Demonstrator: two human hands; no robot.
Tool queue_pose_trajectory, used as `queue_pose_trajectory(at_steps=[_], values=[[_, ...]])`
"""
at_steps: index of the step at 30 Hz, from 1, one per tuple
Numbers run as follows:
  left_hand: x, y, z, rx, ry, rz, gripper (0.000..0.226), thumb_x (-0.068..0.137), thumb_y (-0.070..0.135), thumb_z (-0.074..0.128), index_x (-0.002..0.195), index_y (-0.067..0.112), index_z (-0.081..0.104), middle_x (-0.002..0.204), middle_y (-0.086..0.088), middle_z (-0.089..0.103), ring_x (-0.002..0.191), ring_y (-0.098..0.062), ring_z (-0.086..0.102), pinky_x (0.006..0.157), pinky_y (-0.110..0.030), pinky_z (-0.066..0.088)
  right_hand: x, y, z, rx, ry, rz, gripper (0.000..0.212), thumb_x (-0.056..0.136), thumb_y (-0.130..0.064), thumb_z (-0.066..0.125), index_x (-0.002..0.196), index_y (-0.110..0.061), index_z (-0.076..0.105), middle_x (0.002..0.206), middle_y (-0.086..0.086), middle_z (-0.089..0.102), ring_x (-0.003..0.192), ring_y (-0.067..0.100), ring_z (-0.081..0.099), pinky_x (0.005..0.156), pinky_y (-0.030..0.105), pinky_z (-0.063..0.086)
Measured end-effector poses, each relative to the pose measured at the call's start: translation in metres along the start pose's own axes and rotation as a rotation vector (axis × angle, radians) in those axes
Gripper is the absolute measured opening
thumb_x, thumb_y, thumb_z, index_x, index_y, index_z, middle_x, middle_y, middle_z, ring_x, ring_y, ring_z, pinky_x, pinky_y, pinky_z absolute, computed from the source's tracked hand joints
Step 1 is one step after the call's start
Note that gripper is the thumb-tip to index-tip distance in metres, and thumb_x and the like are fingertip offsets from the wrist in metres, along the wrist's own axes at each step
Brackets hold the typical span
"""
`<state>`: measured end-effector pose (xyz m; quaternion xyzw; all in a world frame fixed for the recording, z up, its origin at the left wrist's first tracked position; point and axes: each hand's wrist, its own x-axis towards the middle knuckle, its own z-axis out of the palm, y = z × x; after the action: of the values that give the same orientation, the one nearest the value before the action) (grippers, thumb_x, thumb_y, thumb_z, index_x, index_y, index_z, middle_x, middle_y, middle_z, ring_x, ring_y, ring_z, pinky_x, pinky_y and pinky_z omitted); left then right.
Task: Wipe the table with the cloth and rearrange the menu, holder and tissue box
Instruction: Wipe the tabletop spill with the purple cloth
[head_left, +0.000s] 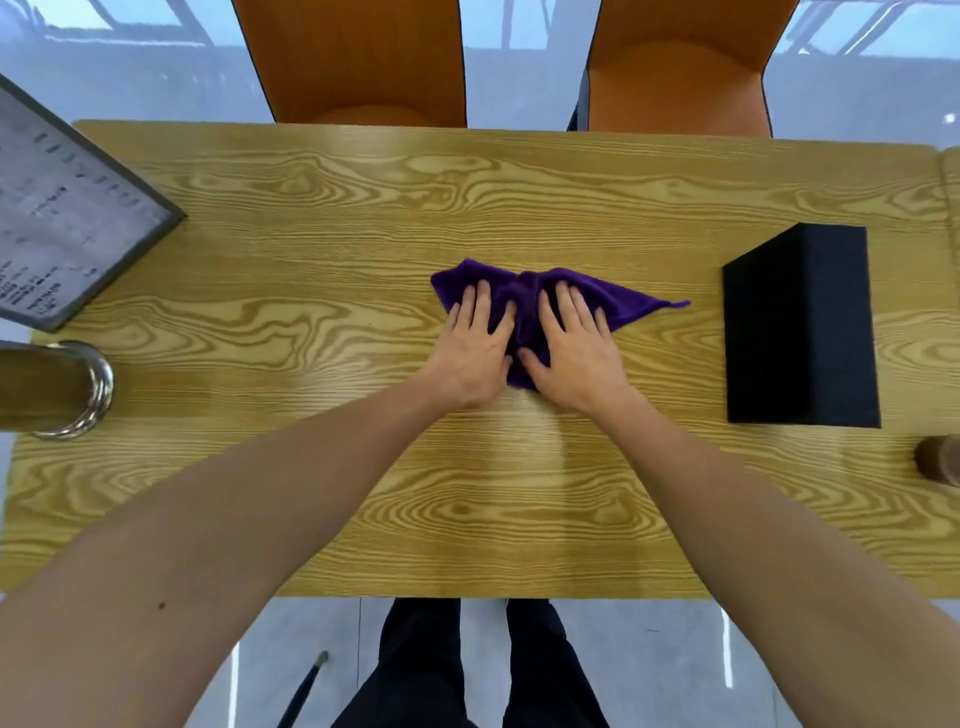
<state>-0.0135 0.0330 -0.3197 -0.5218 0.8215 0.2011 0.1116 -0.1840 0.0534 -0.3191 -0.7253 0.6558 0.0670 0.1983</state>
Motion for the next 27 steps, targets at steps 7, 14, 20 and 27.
queue_pose_trajectory(at_steps=[7,14,20,27], values=[[0.006,-0.001,-0.002,0.020,0.009,0.018,0.071,0.104,0.036,0.041,0.161,0.011,0.007,0.164,-0.031,-0.008,0.153,-0.045,-0.004,0.125,-0.052,0.008,0.007,-0.004,-0.005,0.001,-0.017,0.002,0.080,0.102,-0.051,0.041,0.164,-0.013,0.006,0.171,0.012,-0.001,0.158,0.025,-0.003,0.127,0.050,0.008],[-0.043,0.022,0.022,0.020,-0.008,0.031,0.072,0.104,0.038,0.041,0.160,0.010,0.007,0.163,-0.032,-0.009,0.153,-0.045,-0.006,0.125,-0.053,0.007,-0.045,-0.003,0.010,-0.011,-0.069,-0.043,0.078,0.104,-0.048,0.038,0.163,-0.012,0.004,0.172,0.010,-0.004,0.158,0.025,-0.005,0.127,0.047,0.006],[-0.100,0.062,0.054,0.008,-0.016,-0.028,0.071,0.105,0.040,0.040,0.160,0.009,0.009,0.163,-0.031,-0.010,0.153,-0.045,-0.007,0.125,-0.053,0.004,-0.108,0.005,0.028,-0.006,-0.123,-0.085,0.077,0.104,-0.048,0.040,0.163,-0.012,0.006,0.172,0.009,-0.003,0.158,0.025,-0.005,0.127,0.046,0.007],[-0.162,0.086,0.084,-0.060,0.019,-0.086,0.069,0.099,0.042,0.053,0.156,0.008,0.032,0.163,-0.031,0.008,0.153,-0.043,0.013,0.122,-0.053,0.023,-0.174,0.006,0.060,-0.064,-0.069,-0.112,0.070,0.101,-0.049,0.036,0.159,-0.009,0.031,0.167,0.014,0.024,0.156,0.029,0.020,0.124,0.050,0.022]])
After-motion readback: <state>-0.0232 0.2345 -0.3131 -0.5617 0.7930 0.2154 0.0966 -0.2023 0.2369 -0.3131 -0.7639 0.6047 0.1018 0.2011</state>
